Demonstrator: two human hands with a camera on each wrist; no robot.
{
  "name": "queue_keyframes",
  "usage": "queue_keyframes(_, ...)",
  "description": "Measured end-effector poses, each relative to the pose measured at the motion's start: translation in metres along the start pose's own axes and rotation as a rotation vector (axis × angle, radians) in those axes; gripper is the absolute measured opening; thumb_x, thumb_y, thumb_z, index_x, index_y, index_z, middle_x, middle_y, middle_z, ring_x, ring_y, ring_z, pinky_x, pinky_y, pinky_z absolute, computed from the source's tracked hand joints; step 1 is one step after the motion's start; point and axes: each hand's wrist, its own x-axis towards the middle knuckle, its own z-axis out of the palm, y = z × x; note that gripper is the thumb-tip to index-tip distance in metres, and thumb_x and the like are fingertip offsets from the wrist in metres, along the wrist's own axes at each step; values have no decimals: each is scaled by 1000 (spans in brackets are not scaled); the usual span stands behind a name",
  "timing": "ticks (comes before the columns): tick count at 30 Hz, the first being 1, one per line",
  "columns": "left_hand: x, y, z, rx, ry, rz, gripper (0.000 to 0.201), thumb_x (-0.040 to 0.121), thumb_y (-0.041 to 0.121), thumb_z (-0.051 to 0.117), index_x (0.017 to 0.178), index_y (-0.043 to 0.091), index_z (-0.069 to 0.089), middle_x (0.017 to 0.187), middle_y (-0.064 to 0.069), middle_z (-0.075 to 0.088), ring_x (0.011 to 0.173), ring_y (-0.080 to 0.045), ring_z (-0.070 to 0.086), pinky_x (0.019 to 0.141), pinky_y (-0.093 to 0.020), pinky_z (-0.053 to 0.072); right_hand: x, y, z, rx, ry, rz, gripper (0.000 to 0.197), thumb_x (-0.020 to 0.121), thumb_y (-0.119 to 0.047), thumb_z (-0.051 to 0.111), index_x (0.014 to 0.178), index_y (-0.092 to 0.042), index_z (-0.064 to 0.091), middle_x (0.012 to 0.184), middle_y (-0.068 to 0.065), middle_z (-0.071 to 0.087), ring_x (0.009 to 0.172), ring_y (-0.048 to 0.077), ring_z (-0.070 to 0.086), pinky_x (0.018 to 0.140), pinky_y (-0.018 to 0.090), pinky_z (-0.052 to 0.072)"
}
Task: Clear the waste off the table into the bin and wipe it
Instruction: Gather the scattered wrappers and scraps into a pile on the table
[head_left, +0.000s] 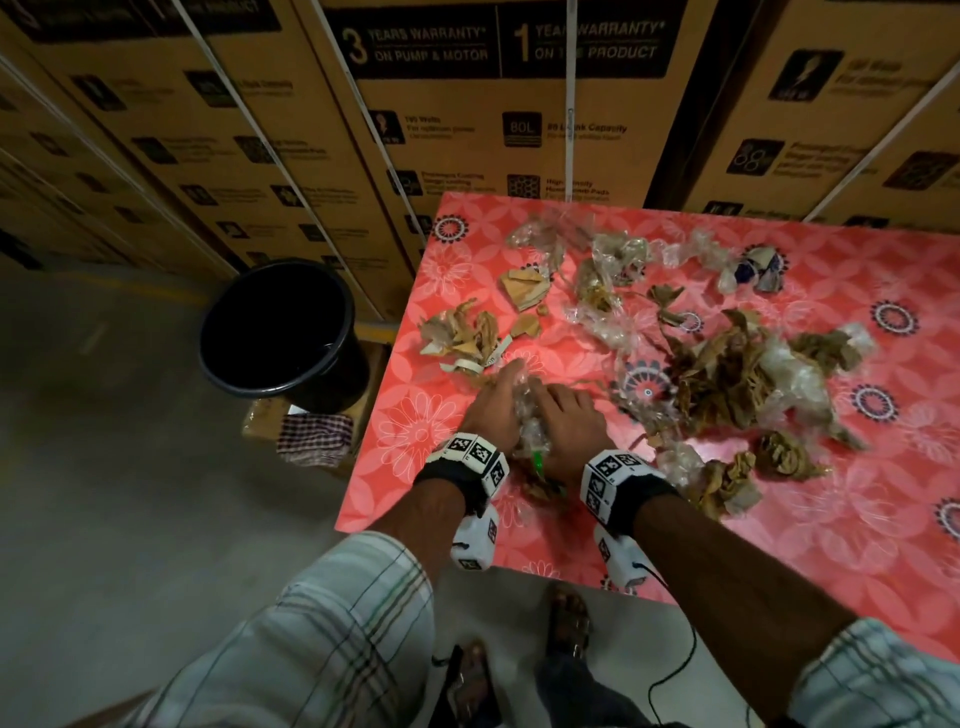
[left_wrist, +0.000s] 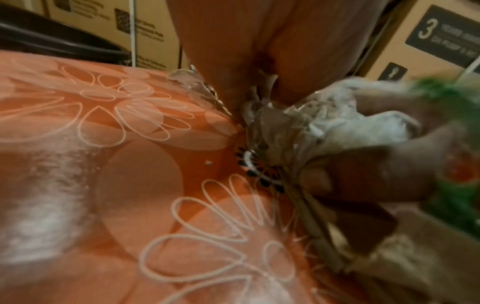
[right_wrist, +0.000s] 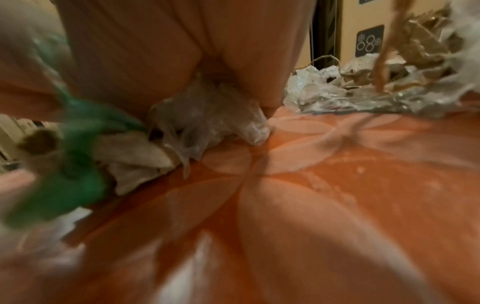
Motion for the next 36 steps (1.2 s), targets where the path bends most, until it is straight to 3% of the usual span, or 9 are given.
queue_keyframes(3, -2, -2, -6, -44, 29, -7, 72, 96, -3, 39, 155, 25, 9, 97, -15, 62, 60, -23, 59, 50, -30, 45, 3, -6, -7, -58, -23, 29, 91, 70, -19, 65, 147, -24, 17, 136, 8, 34, 119, 34, 35, 89, 46, 45)
queue_keyframes(5, -2, 1, -11, -33, 23, 4, 65, 95, -4, 39, 153, 19, 21, 113, -18, 63, 85, -29, 66, 69, -36, 55, 6, -9, -11, -53, -27, 37, 79, 72, -13, 63, 142, -23, 27, 127, 9, 38, 114, 35, 38, 84, 45, 47)
queue_keyframes(7, -3, 3, -15, 25, 45, 56, 53, 93, -9, 39, 144, 7, 41, 135, -19, 55, 121, -32, 54, 101, -39, 45, 7, -12, -15, -36, -41, 61, 74, 72, -10, 65, 138, -21, 32, 124, 10, 41, 112, 35, 40, 84, 45, 48)
queue_keyframes(8, -2, 3, -17, 76, 79, 82, 51, 91, -11, 40, 139, 6, 48, 138, -17, 53, 128, -32, 48, 107, -39, 39, 8, -12, -16, -35, -43, 72, 75, 71, -10, 67, 137, -19, 34, 126, 10, 42, 114, 34, 41, 87, 45, 48)
queue_keyframes(14, -2, -11, -34, 260, 269, 96, 43, 88, 2, 45, 123, 22, 63, 136, -9, 52, 126, -33, 38, 105, -46, 37, 7, -10, -18, 95, -5, 114, 73, 72, -1, 67, 138, -10, 39, 131, 14, 46, 119, 33, 44, 100, 40, 42)
queue_keyframes(21, 21, -20, -61, 319, 372, -2, 52, 86, 15, 50, 137, 23, 49, 143, -18, 41, 134, -40, 31, 111, -50, 29, 19, -20, -34, 263, 162, 139, 69, 72, -5, 65, 137, -13, 43, 126, 13, 48, 114, 36, 49, 96, 43, 46)
queue_keyframes(29, 72, -18, -76, 424, 92, -132, 70, 95, 26, 56, 153, 29, 17, 162, -17, 1, 146, -44, 4, 115, -59, 20, 50, -17, -43, 245, 204, 124, 66, 74, -6, 69, 135, -13, 46, 124, 13, 51, 112, 33, 52, 94, 36, 44)
queue_keyframes(33, 82, -24, -78, 472, -77, -116, 65, 92, 12, 55, 150, 28, 30, 153, -23, 23, 140, -46, 26, 113, -52, 31, 55, -13, -42, 219, 171, 125, 62, 76, -3, 63, 134, -14, 47, 126, 13, 50, 115, 33, 50, 95, 37, 43)
queue_keyframes(36, 81, -26, -78, 457, -80, -154, 60, 94, 19, 59, 149, 26, 35, 154, -20, 28, 141, -41, 26, 114, -49, 30, 59, -12, -43, 212, 133, 141, 70, 73, 5, 59, 138, -13, 42, 134, 13, 45, 122, 33, 46, 101, 39, 43)
